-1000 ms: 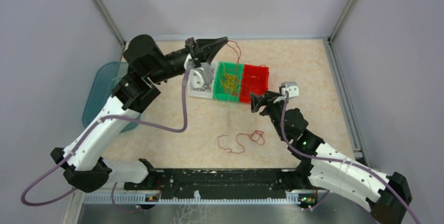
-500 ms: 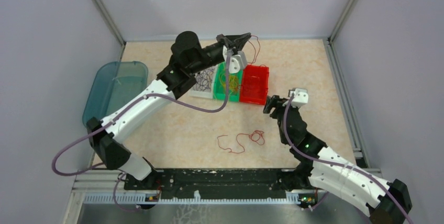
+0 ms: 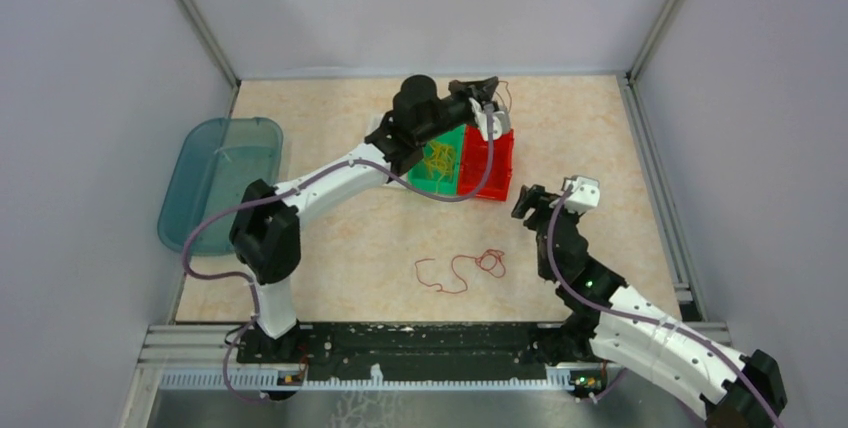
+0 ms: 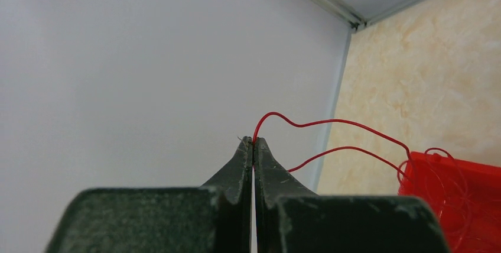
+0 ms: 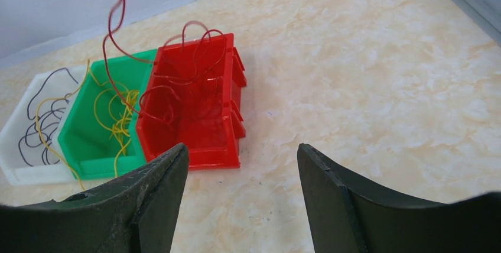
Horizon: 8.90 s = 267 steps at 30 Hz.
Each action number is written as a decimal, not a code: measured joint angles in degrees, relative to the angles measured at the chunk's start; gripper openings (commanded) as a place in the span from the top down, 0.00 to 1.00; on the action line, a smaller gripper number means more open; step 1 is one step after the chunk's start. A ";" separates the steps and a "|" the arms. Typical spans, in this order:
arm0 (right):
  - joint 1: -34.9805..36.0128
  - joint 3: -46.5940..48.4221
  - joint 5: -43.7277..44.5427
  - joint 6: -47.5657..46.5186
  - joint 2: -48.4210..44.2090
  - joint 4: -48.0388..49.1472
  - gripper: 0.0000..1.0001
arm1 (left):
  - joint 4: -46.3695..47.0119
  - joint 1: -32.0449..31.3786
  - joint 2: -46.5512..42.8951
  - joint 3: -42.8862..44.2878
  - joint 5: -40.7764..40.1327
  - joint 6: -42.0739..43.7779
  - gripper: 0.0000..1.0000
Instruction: Untangle the cables
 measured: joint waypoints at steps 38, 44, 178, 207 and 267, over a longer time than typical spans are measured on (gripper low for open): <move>-6.21 2.12 -3.96 11.08 -3.58 -13.38 0.32 | -46.23 0.57 26.08 22.84 -2.93 3.21 0.49; -8.48 3.69 -10.73 11.56 -0.09 -16.70 0.26 | -49.59 0.74 25.77 24.81 -1.57 2.71 0.01; -24.17 65.02 -33.35 -12.63 42.36 -6.25 1.00 | -54.88 51.84 -26.25 -23.08 17.31 -39.56 0.00; -20.35 47.71 -37.03 -7.63 53.64 -1.22 1.00 | -54.80 51.84 -26.32 -23.08 17.20 -39.39 0.00; -24.57 10.78 -18.14 -10.38 23.56 9.88 0.01 | -13.81 52.11 -29.22 -53.27 14.75 -50.23 0.00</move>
